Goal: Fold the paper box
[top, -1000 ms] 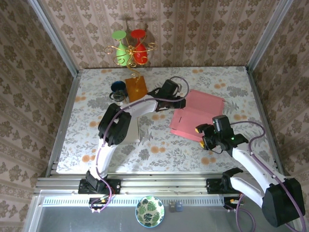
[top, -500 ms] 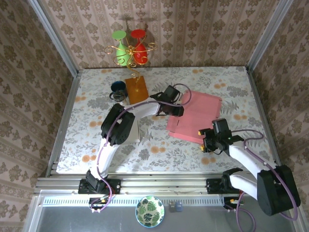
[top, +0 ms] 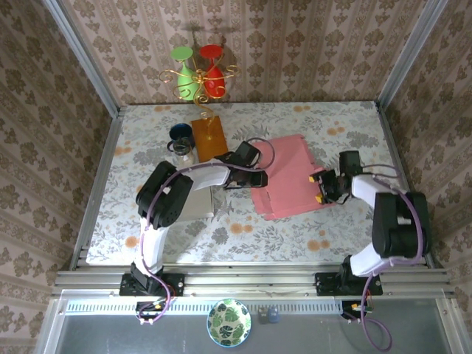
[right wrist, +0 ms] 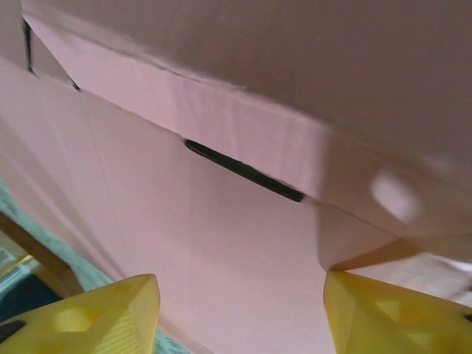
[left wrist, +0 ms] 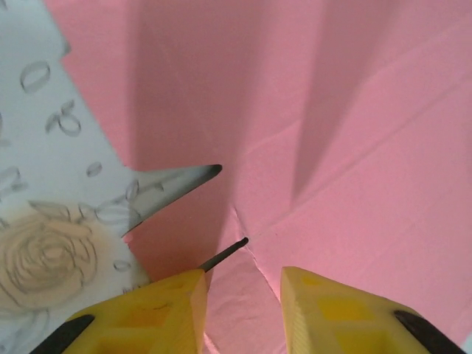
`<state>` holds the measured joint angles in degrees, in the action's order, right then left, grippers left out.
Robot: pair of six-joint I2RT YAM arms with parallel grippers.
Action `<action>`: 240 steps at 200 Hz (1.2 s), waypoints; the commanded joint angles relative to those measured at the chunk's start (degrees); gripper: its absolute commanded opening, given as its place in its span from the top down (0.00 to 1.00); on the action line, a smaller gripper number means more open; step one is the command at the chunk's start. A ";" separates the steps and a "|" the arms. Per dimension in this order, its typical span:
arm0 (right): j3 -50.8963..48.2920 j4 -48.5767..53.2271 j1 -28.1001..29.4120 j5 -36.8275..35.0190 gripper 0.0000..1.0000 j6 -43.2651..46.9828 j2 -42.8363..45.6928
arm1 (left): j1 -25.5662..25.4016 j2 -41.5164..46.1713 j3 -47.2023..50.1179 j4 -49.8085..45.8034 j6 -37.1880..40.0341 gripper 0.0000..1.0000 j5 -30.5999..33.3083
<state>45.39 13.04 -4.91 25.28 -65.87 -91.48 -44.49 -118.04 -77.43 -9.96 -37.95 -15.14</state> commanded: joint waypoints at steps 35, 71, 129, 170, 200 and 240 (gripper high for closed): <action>15.36 5.19 -1.25 7.61 0.41 9.44 -7.65 | -1.84 6.85 2.64 0.24 -5.85 0.67 -0.27; 12.22 8.63 -1.66 2.96 0.40 14.53 6.25 | 1.19 11.17 0.80 -2.18 -4.47 0.63 1.68; -4.93 8.30 -3.42 3.97 0.41 18.77 20.88 | 6.73 5.45 -8.45 -7.09 -0.86 0.63 0.80; -12.64 4.56 -3.51 4.72 0.39 18.59 21.50 | 7.39 -1.72 -16.12 -14.80 0.68 0.62 1.54; -15.61 0.47 -3.71 6.40 0.39 18.03 19.41 | 6.94 -0.87 -12.19 -12.53 -3.38 0.60 0.68; -16.46 -2.51 -3.71 6.80 0.39 18.47 16.42 | 5.32 0.77 -8.50 -8.55 -5.51 0.60 -1.04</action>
<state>29.78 13.85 -8.38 30.55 -48.31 -73.49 -37.93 -119.63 -87.29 -20.14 -41.67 -14.76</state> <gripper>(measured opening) 0.607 0.399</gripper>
